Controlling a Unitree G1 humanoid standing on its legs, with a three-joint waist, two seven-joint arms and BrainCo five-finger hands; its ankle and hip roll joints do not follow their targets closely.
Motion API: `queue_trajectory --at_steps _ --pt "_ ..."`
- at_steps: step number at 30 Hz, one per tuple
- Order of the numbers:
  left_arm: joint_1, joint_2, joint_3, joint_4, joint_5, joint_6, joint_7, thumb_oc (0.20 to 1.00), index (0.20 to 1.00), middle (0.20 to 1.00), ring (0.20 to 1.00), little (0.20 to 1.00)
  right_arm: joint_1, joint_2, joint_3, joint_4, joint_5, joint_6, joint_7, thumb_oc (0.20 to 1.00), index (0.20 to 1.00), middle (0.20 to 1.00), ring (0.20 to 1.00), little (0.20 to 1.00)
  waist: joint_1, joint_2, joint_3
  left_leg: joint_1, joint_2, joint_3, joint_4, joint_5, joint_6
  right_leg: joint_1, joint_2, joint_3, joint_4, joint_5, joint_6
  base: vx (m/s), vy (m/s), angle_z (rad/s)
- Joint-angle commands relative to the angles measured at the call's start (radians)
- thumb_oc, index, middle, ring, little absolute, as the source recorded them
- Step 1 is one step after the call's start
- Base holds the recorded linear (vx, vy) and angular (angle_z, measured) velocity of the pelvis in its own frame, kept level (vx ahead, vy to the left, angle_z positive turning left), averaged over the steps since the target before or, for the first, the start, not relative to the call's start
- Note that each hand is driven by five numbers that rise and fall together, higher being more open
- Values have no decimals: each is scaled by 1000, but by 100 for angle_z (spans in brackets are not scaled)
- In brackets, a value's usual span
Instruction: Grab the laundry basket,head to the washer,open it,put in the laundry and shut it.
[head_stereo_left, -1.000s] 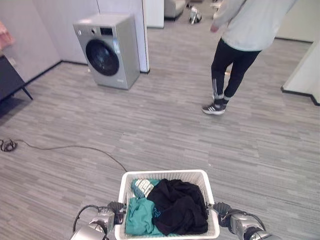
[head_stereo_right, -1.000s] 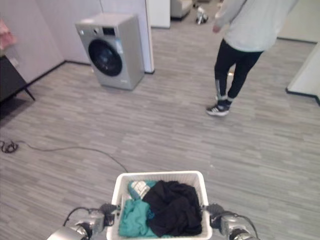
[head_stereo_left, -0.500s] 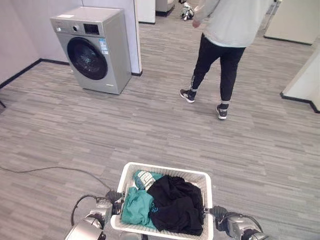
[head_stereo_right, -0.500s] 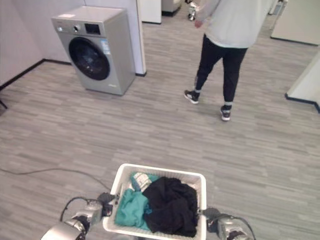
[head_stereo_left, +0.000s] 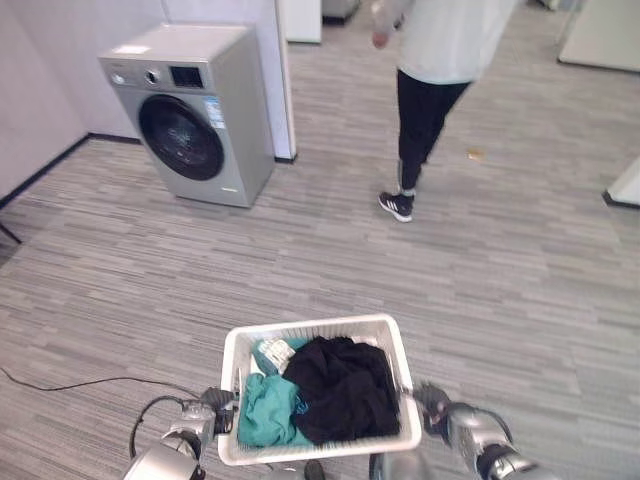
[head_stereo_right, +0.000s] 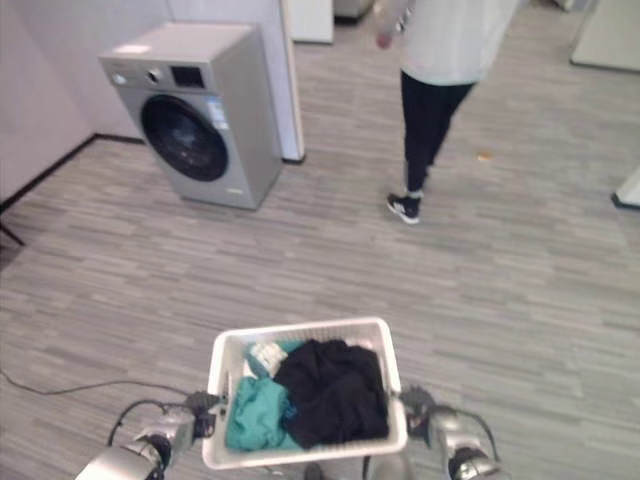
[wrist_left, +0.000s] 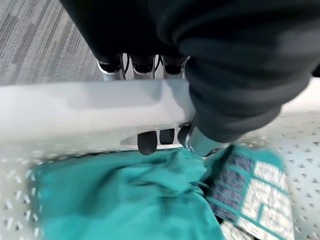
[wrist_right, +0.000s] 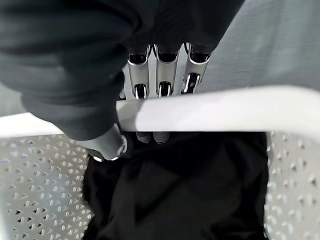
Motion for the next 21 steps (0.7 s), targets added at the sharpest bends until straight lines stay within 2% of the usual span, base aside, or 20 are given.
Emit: queue_trajectory --at_steps 1,3,7,8,9,10,11,12,13,14,15,16,17,18,19,20,21 --pt "-21 -67 -6 54 10 -14 -91 200 200 200 200 200 47 -7 5 89 82 29 24 200 200 200 200 200 -44 -15 -24 -15 -22 -168 15 30 -68 116 60 65 -375 271 36 449 -72 59" --pt "-21 -70 6 61 11 -16 -94 200 200 200 200 200 46 -8 1 105 74 32 27 200 200 200 200 200 -46 -8 -22 14 -9 -178 22 9 -82 118 32 3 -432 303 53 444 -76 86" --pt "-5 -83 19 73 33 -15 -107 200 200 200 200 200 67 -15 -2 125 58 36 42 200 200 200 200 200 -55 -14 -52 72 -2 -224 80 -16 -100 130 31 15 -394 324 43 461 -129 55" --pt "8 -91 15 70 23 -16 -101 200 200 200 200 200 82 -30 2 127 61 36 42 200 200 200 200 200 -64 -20 -65 41 12 -229 257 25 -143 171 60 47 -362 321 10 479 -229 64" --pt "5 -97 4 63 18 -14 -100 200 200 200 200 200 83 -38 3 127 64 38 37 200 200 200 200 200 -65 -20 -59 -11 30 -222 389 77 -175 204 66 42 -371 311 -9 471 -230 55" --pt "5 -97 4 63 18 -14 -100 200 200 200 200 200 82 -38 3 127 64 38 37 200 200 200 200 200 -67 -23 -61 -14 27 -224 388 80 -175 202 63 41 -371 311 -8 297 -269 15" --pt "-4 -106 -10 46 7 -10 -101 200 200 200 200 200 70 -47 4 120 78 38 30 200 200 200 200 200 -66 -45 -45 -131 85 -166 619 205 -225 276 60 7 -406 286 -40 273 -306 8" --pt "-16 -109 -15 34 0 -10 -99 200 200 200 200 200 67 -55 7 120 91 37 26 200 200 200 200 200 -57 -55 -33 -176 127 -124 703 218 -210 307 68 7 -426 271 -62 372 -384 14" --pt "-27 -108 -22 25 -3 -12 -92 200 200 200 200 200 62 -60 13 122 96 37 21 200 200 200 200 200 -44 -59 -21 -209 142 -93 760 198 -200 335 81 3 -437 250 -76 195 -187 38" --pt "-28 -108 -22 25 -3 -12 -92 200 200 200 200 200 62 -60 13 122 96 37 21 200 200 200 200 200 -44 -59 -21 -210 143 -94 761 198 -200 335 81 3 -437 250 -76 165 -134 19" --pt "-39 -111 -28 24 -10 -11 -91 200 200 200 200 200 56 -66 15 129 100 41 15 200 200 200 200 200 -29 -61 -9 -269 150 -70 780 191 -200 366 83 -5 -453 234 -79 165 -86 -1" --pt "-51 -116 -35 22 -19 -10 -88 200 200 200 200 200 53 -71 17 134 100 44 11 200 200 200 200 200 -19 -57 -2 -308 175 -29 729 181 -193 388 84 -12 -463 227 -76 369 -76 -20" --pt "-68 -121 -44 18 -17 -11 -87 200 200 200 200 200 50 -78 11 151 93 46 4 200 200 200 200 200 3 -50 2 -345 175 4 555 156 -179 420 72 -40 -475 211 -58 298 -20 -2" --pt "-68 -120 -44 18 -17 -11 -87 200 200 200 200 200 50 -77 11 151 93 46 4 200 200 200 200 200 2 -54 0 -345 170 5 548 161 -178 417 68 -40 -475 211 -57 324 45 13" --pt "-76 -121 -46 17 -11 -15 -87 200 200 200 200 200 52 -80 8 161 93 46 5 200 200 200 200 200 13 -42 1 -352 159 15 390 163 -169 425 69 -47 -475 201 -44 199 71 19" --pt "-71 -118 -45 16 -13 -17 -85 200 200 200 200 200 59 -76 7 156 91 42 7 200 200 200 200 200 23 -36 -1 -343 145 9 293 160 -163 433 68 -48 -475 195 -34 431 157 13" --pt "-69 -111 -37 21 -13 -22 -81 200 200 200 200 200 69 -71 16 158 76 32 15 200 200 200 200 200 55 -11 -3 -353 120 -72 62 242 -171 454 92 -34 -475 168 -26 399 139 4"
